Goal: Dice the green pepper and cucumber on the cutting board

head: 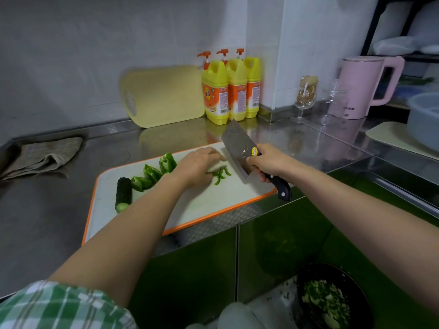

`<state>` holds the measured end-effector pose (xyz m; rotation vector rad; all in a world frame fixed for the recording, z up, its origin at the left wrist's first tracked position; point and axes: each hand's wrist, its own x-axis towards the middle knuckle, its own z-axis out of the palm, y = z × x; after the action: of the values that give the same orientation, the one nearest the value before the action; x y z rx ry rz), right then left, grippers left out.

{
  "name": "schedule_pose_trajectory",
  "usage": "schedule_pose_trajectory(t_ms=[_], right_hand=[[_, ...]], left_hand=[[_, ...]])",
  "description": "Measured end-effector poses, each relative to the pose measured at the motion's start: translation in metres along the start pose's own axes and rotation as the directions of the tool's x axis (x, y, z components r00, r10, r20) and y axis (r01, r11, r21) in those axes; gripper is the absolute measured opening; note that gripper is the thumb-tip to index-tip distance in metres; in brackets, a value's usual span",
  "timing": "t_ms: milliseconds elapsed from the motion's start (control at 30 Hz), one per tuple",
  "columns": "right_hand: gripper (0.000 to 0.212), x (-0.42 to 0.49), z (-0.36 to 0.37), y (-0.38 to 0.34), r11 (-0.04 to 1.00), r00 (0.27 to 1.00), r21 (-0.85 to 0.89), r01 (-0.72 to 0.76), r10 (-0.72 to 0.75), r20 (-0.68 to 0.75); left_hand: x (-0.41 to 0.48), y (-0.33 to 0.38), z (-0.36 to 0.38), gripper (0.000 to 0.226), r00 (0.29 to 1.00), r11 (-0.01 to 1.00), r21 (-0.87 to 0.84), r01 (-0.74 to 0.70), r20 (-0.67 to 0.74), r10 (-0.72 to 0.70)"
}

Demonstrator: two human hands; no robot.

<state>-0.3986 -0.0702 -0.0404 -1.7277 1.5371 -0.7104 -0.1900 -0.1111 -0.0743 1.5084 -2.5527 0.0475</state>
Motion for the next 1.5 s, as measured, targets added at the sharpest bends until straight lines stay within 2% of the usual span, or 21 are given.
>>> schedule_pose_trajectory(t_ms=[100,200,300,367,500,600,633,733,800,933,1067,1200,1267,1367,1433,1500], right_hand=[[0.019,0.001,0.000,0.001,1.000,1.000,0.019,-0.006,0.006,-0.009],[0.019,0.002,-0.001,0.002,1.000,1.000,0.020,-0.008,0.008,-0.007],[0.016,0.002,-0.002,0.001,1.000,1.000,0.010,-0.014,0.014,0.004],[0.015,0.001,-0.002,0.000,1.000,1.000,0.005,-0.014,0.014,0.009],[0.014,0.001,0.001,-0.004,1.000,1.000,-0.010,-0.008,0.008,0.021],[0.008,0.000,0.003,-0.007,0.997,0.998,-0.069,-0.014,0.018,0.054],[0.012,0.000,0.004,-0.009,0.995,0.998,-0.100,-0.016,0.022,0.065],[0.020,-0.001,0.006,-0.012,0.983,0.995,-0.184,-0.021,0.039,0.092],[0.018,-0.003,0.008,-0.016,0.970,0.994,-0.244,-0.024,0.050,0.102],[0.011,-0.007,0.009,-0.023,0.939,0.994,-0.343,-0.024,0.058,0.090],[0.016,-0.007,0.011,-0.026,0.910,0.993,-0.412,-0.046,0.088,0.084],[0.023,-0.007,0.012,-0.028,0.879,0.987,-0.470,-0.077,0.135,0.091],[0.024,-0.007,0.014,-0.028,0.856,0.986,-0.511,-0.083,0.143,0.080],[0.024,-0.006,0.017,-0.028,0.833,0.987,-0.548,-0.081,0.144,0.073],[0.024,-0.004,0.017,-0.028,0.835,0.987,-0.544,-0.080,0.142,0.072],[0.023,-0.003,0.018,-0.025,0.838,0.987,-0.540,-0.076,0.139,0.077]], left_hand=[[0.004,0.003,-0.002,0.054,0.983,0.992,0.053,-0.113,0.151,0.104],[0.007,0.002,-0.001,0.036,0.983,0.991,0.040,-0.125,0.137,0.119],[0.007,0.003,-0.005,0.022,0.983,0.981,0.126,-0.146,0.133,0.129],[0.006,0.008,-0.004,0.018,0.992,0.980,0.177,-0.093,0.101,0.076],[-0.002,0.020,0.012,0.027,0.992,0.977,0.189,0.101,-0.087,-0.086],[-0.009,0.022,0.015,0.038,0.973,0.970,0.138,0.201,-0.141,-0.182],[-0.011,0.021,0.014,0.039,0.969,0.968,0.113,0.222,-0.139,-0.206],[-0.016,0.021,0.013,0.032,0.959,0.968,0.061,0.243,-0.167,-0.230],[-0.019,0.025,0.015,0.028,0.943,0.961,0.053,0.272,-0.216,-0.255],[-0.020,0.036,0.019,0.036,0.915,0.942,0.089,0.323,-0.283,-0.287],[-0.023,0.035,0.018,0.031,0.903,0.946,-0.065,0.318,-0.285,-0.323],[-0.026,0.031,0.022,0.020,0.916,0.937,-0.245,0.249,-0.256,-0.310],[-0.025,0.030,0.026,0.025,0.911,0.930,-0.268,0.252,-0.258,-0.321],[-0.021,0.030,0.027,0.032,0.907,0.931,-0.216,0.294,-0.245,-0.343],[-0.019,0.030,0.026,0.025,0.920,0.940,-0.211,0.270,-0.233,-0.316],[-0.020,0.030,0.024,0.018,0.928,0.933,-0.276,0.233,-0.224,-0.298]])
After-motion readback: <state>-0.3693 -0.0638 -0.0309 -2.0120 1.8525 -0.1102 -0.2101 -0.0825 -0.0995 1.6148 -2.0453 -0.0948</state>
